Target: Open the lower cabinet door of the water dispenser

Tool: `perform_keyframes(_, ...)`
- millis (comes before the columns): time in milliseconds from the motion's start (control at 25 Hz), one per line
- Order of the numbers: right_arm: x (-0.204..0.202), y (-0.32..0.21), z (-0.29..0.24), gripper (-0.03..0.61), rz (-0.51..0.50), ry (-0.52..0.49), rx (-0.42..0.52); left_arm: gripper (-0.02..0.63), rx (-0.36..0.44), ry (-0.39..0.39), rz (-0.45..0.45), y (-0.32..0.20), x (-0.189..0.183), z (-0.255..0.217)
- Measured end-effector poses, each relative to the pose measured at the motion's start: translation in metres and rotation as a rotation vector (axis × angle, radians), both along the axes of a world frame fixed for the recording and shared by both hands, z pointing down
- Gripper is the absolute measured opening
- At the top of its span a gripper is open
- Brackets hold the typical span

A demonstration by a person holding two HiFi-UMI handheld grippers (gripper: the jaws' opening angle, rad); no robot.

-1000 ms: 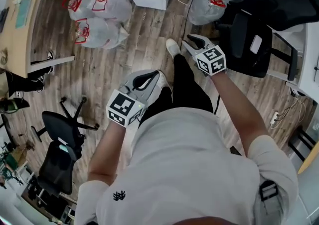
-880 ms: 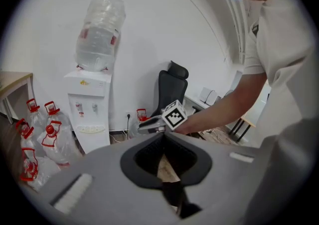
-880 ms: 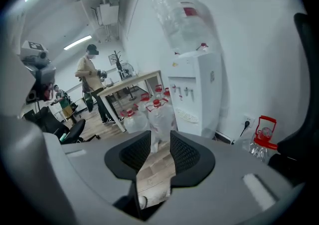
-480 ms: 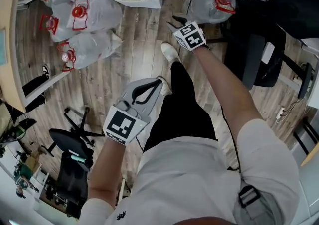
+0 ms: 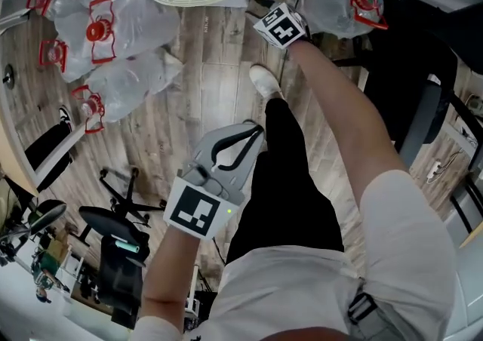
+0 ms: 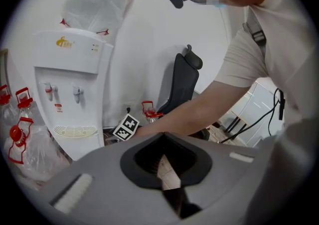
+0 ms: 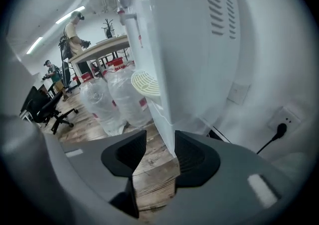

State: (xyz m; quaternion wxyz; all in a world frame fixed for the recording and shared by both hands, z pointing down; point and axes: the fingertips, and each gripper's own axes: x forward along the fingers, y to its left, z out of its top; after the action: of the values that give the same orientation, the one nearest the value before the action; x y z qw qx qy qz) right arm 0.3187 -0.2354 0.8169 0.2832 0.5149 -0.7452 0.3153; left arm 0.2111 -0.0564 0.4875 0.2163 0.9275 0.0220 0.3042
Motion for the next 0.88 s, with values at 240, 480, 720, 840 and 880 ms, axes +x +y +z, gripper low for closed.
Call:
perform_keyframes(240,0.014,-0.030,0.034,0.170,-0.014,0.057,-0.015,0.057,-0.028,0.018,-0.012,-0.011,-0.007,0.022)
perform_keyframes(480,0.013,-0.050,0.045,0.184,-0.050,0.086,-0.026,0.057,-0.029,0.012,-0.049,-0.023,-0.019,0.034)
perform_keyframes(720,0.017,-0.056,0.048,0.182,-0.027,0.120,-0.024,0.056,-0.038,0.019,-0.096,-0.025,-0.028,0.038)
perform_keyframes(840,0.018,-0.058,0.049,0.179,-0.014,0.130,-0.017,0.057,-0.036,0.024,-0.112,-0.026,-0.032,0.038)
perform_keyframes(880,0.018,-0.057,0.049,0.179,-0.011,0.132,-0.018,0.056,-0.036,0.025,-0.119,-0.026,-0.034,0.037)
